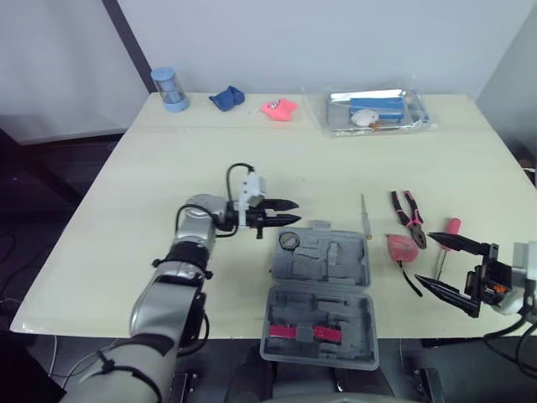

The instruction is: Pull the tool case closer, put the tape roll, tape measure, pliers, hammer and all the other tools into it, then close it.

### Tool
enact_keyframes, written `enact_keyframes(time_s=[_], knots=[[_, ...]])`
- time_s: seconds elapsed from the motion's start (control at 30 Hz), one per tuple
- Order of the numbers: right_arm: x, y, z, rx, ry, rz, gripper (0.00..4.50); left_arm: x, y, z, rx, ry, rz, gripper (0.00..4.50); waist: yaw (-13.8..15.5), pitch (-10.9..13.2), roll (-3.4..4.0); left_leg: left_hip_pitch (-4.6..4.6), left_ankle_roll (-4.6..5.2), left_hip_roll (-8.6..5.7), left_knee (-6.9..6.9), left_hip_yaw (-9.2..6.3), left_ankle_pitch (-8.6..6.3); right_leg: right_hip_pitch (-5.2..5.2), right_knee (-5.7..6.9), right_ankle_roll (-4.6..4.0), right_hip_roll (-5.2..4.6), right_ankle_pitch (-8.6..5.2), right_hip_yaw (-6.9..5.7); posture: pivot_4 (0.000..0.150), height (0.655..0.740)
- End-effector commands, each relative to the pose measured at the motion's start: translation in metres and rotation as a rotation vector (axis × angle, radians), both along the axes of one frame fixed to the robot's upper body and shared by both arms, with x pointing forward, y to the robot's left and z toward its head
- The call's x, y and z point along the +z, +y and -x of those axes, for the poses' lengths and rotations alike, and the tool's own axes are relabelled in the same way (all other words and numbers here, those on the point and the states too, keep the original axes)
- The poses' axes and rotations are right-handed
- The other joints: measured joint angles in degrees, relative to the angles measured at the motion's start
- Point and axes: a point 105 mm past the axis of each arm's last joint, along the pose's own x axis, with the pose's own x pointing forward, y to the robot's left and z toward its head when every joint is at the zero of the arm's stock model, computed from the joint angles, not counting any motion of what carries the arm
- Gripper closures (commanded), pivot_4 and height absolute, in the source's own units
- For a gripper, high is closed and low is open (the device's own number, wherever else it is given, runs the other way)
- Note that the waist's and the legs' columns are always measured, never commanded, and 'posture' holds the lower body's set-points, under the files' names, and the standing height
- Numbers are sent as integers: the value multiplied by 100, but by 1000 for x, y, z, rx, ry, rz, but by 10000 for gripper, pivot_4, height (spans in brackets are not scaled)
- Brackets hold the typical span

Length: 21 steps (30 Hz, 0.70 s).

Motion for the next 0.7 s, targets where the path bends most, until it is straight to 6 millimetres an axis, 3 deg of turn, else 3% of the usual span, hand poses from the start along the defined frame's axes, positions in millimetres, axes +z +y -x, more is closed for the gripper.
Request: enact_keyframes(time_s=[0.03,0.2,0.37,0.7], knots=[[-5,-28,-9,-179,8,16,0,15,37,18,98,-21,20,28613,-45,0,1,2,0,0,0,0,0,-1,-1,0,1,0,1,1500,7400],[-19,-60,-6,-315,46,49,0,11,102,42,342,26,-9,28613,-26,1,3,1,1,3,-4,-2,0,-3,0,-1,0,-1,-1,1500,7400],[-37,-96,9,-440,110,86,0,-11,165,80,621,93,-19,28613,53,0,6,3,1,2,-8,11,-1,-2,-9,-1,-4,-1,5,1500,7400],[-52,-136,47,-579,208,109,0,-63,240,152,1040,237,-29,28613,65,-3,6,25,1,4,-18,17,-2,19,-18,-2,-4,-2,7,1500,7400]])
